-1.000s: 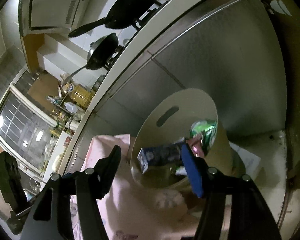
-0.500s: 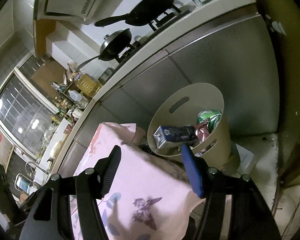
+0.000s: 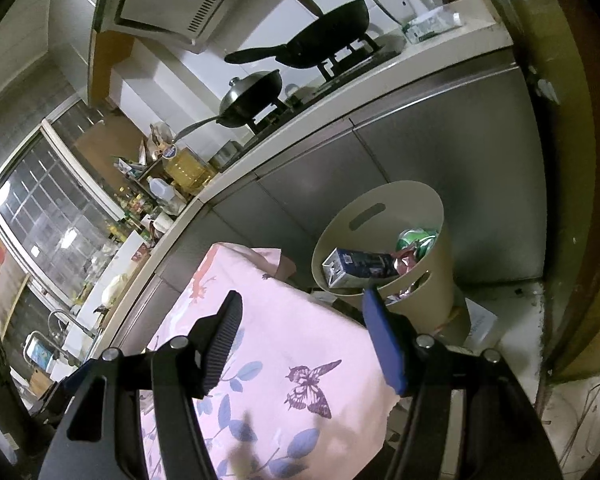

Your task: Collect trash

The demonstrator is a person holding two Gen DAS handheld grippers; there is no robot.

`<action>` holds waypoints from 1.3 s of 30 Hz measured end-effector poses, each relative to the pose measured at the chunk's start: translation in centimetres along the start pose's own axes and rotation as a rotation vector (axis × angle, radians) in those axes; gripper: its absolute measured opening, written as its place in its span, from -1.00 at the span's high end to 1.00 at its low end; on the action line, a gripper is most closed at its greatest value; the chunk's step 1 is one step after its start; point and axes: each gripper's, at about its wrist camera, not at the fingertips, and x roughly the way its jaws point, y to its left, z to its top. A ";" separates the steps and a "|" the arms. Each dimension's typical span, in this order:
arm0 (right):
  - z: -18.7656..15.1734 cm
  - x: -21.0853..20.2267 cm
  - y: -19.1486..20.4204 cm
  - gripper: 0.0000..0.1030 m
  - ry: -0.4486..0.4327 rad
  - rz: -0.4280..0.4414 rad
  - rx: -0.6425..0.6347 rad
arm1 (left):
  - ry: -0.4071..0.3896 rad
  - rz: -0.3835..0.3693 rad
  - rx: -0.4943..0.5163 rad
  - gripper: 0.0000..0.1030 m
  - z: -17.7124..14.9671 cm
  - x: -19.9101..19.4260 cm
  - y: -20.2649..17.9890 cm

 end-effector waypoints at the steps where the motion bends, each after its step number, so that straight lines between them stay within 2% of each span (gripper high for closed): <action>1: -0.1 -0.2 0.1 -0.17 -0.002 0.001 -0.001 | -0.003 -0.002 0.001 -0.88 -0.1 -0.3 0.0; 17: -0.4 -2.6 1.3 -0.17 -0.037 0.039 -0.010 | -0.042 0.036 0.017 -0.88 -1.0 -4.1 0.1; 39: 0.5 -4.1 2.4 -0.17 -0.047 0.056 -0.046 | -0.059 0.037 0.025 -0.88 -1.6 -5.9 -0.4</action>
